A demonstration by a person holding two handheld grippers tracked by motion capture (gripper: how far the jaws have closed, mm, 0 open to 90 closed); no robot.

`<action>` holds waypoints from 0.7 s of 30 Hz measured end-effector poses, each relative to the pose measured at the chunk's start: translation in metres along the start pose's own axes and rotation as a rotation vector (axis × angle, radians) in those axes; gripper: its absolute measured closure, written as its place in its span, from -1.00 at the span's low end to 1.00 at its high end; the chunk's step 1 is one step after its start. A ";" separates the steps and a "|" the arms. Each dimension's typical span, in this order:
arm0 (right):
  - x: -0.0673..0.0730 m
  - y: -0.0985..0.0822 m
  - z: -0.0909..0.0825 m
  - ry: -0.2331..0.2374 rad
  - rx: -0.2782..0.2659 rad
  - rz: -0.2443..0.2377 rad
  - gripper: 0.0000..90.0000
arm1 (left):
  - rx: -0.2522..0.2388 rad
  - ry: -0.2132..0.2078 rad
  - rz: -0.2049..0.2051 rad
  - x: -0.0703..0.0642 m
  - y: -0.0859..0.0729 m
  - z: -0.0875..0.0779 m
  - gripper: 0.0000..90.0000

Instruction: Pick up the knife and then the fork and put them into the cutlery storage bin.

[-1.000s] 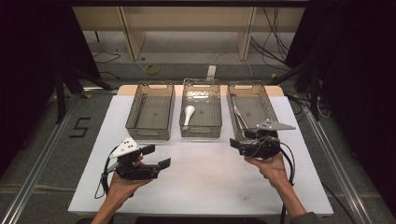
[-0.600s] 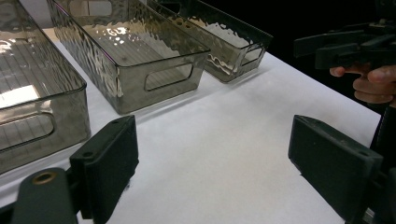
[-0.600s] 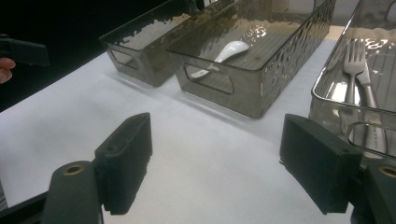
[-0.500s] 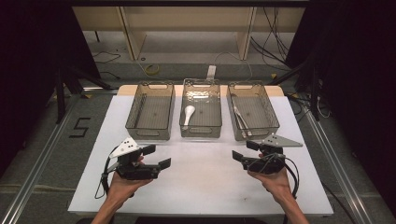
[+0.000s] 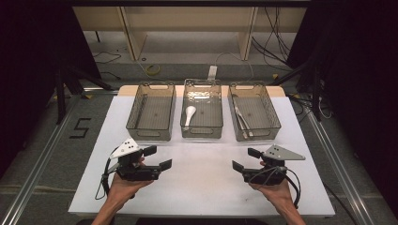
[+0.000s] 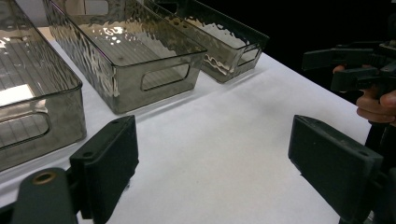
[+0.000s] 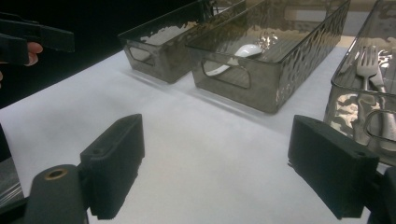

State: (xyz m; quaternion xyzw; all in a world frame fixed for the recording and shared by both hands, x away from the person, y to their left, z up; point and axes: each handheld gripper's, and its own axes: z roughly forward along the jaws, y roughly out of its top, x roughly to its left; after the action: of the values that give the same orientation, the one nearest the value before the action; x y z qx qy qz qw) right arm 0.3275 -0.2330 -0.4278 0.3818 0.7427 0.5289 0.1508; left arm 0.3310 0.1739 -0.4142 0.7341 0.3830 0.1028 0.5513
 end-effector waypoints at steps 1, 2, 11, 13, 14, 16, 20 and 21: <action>0.000 -0.001 -0.001 0.005 -0.001 0.001 -0.62 | 0.001 0.000 0.001 0.000 0.000 0.000 -0.66; 0.001 -0.002 -0.001 0.003 0.002 0.006 -0.63 | 0.002 0.000 0.002 0.000 0.000 0.001 -0.66; 0.003 -0.011 -0.004 -0.037 0.019 0.000 -0.66 | 0.002 -0.004 0.001 -0.001 -0.001 -0.001 -0.66; 0.004 -0.013 -0.005 -0.048 0.022 -0.011 -0.66 | 0.001 -0.005 0.004 -0.002 -0.001 -0.001 -0.66; 0.004 -0.014 -0.006 -0.048 0.022 -0.009 -0.66 | 0.001 -0.007 0.004 -0.002 -0.001 -0.001 -0.66; 0.004 -0.015 -0.007 -0.053 0.021 -0.005 -0.65 | 0.000 -0.008 0.004 -0.002 -0.001 -0.001 -0.66; 0.001 -0.018 -0.009 -0.061 0.023 0.010 -0.65 | 0.004 -0.013 0.004 -0.004 -0.002 -0.001 -0.66; 0.001 -0.018 -0.009 -0.063 0.024 0.012 -0.65 | 0.005 -0.014 0.005 -0.004 -0.002 -0.001 -0.66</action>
State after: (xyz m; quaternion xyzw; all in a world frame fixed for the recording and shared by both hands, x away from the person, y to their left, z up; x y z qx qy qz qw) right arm 0.3139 -0.2413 -0.4404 0.4044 0.7416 0.5087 0.1665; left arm 0.3273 0.1718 -0.4143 0.7372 0.3775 0.0982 0.5517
